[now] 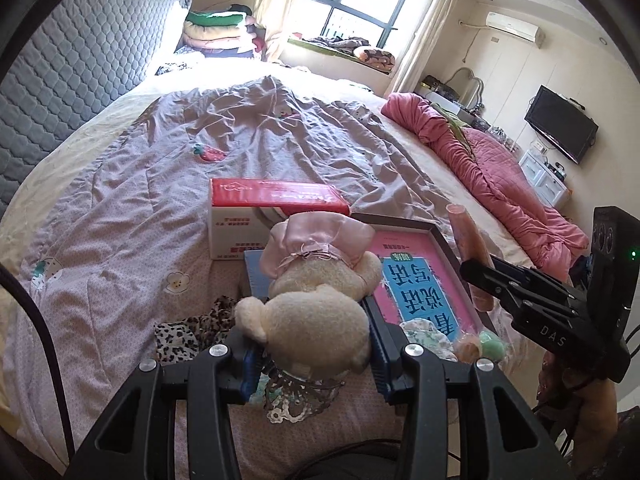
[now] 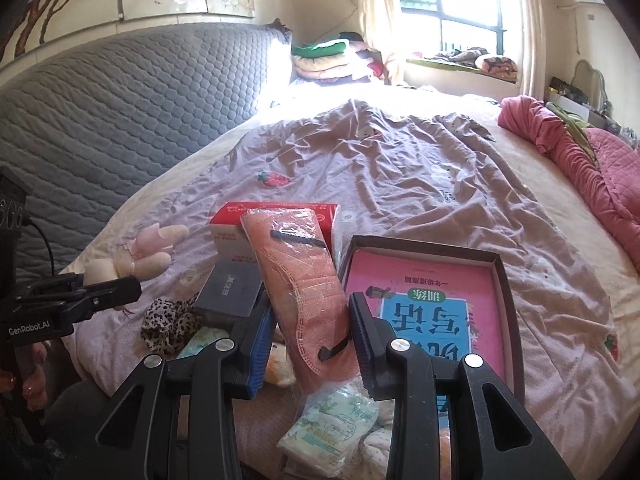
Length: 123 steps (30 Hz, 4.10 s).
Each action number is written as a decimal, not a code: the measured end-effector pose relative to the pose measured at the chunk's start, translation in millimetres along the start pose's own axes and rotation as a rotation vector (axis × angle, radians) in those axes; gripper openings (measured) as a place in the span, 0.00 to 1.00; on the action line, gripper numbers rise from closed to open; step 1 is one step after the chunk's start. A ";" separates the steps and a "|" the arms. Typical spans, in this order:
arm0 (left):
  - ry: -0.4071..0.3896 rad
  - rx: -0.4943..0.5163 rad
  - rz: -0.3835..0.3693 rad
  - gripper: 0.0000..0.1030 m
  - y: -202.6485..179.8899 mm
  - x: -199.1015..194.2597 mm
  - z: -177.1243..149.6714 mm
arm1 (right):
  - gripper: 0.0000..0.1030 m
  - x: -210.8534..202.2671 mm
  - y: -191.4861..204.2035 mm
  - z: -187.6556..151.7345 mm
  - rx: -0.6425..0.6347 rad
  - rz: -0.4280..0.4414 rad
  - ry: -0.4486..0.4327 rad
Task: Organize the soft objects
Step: 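Carry the teddy bear and pink eye mask bag over the pink tray, then lower eye mask bag onto tray and open right gripper while left releases teddy bear, then withdraw both open grippers from the tray back toward the pile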
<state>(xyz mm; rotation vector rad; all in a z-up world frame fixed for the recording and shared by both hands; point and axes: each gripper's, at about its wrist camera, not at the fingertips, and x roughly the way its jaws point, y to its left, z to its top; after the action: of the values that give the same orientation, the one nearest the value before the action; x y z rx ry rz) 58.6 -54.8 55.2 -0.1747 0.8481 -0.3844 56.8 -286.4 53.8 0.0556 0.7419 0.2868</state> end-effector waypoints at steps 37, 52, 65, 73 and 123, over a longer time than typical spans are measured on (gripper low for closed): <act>0.163 0.227 -0.031 0.43 -122.6 80.1 -19.1 | 0.37 -34.7 -126.1 -52.6 0.305 -0.185 -0.044; 0.257 0.225 -0.046 0.43 -134.0 139.5 -29.0 | 0.37 0.8 -136.6 -74.8 0.332 -0.198 0.036; 0.311 0.243 -0.060 0.43 -140.6 165.0 -38.4 | 0.37 28.4 -140.5 -87.4 0.303 -0.258 0.119; 0.324 0.244 -0.068 0.43 -144.1 173.6 -38.7 | 0.39 39.3 -144.4 -94.3 0.331 -0.253 0.136; 0.297 0.199 -0.068 0.68 -139.3 151.7 -26.2 | 0.68 8.4 -138.4 -77.4 0.366 -0.253 0.049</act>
<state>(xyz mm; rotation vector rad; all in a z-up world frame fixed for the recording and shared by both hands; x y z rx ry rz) 93.2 -243.0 -25.5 0.0400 1.0911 -0.5643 43.5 -420.8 -29.7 0.2997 0.8345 -0.0914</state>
